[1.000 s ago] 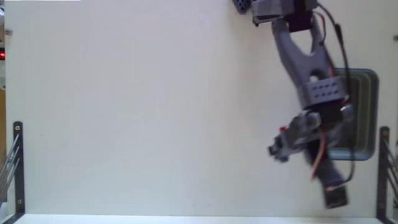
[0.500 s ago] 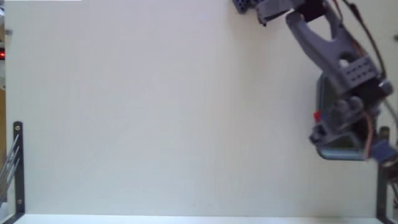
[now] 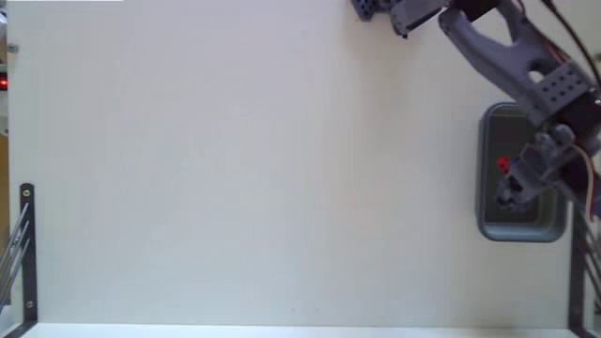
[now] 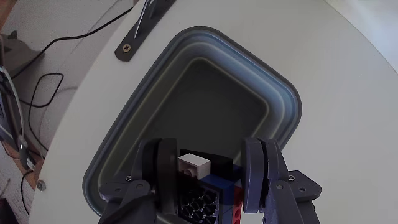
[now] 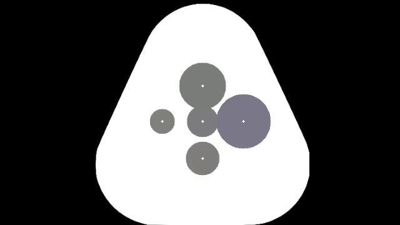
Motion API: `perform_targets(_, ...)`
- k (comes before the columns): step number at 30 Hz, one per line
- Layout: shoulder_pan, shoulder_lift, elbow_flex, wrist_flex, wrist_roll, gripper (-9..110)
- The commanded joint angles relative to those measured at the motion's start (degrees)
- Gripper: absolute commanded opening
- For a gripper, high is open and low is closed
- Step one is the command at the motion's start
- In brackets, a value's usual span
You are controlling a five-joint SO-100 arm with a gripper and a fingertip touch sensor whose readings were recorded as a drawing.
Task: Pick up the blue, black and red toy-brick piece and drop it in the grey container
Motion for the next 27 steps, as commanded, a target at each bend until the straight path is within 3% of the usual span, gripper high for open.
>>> perform_targets(1,-1.1,4.77,0.51,-0.48,0.18,49)
perform_targets(11,-1.1,4.77,0.51,-0.48,0.18,49)
perform_targets(12,-1.1,4.77,0.51,-0.48,0.18,110)
perform_targets(27,-1.1,4.77,0.51,-0.48,0.18,110)
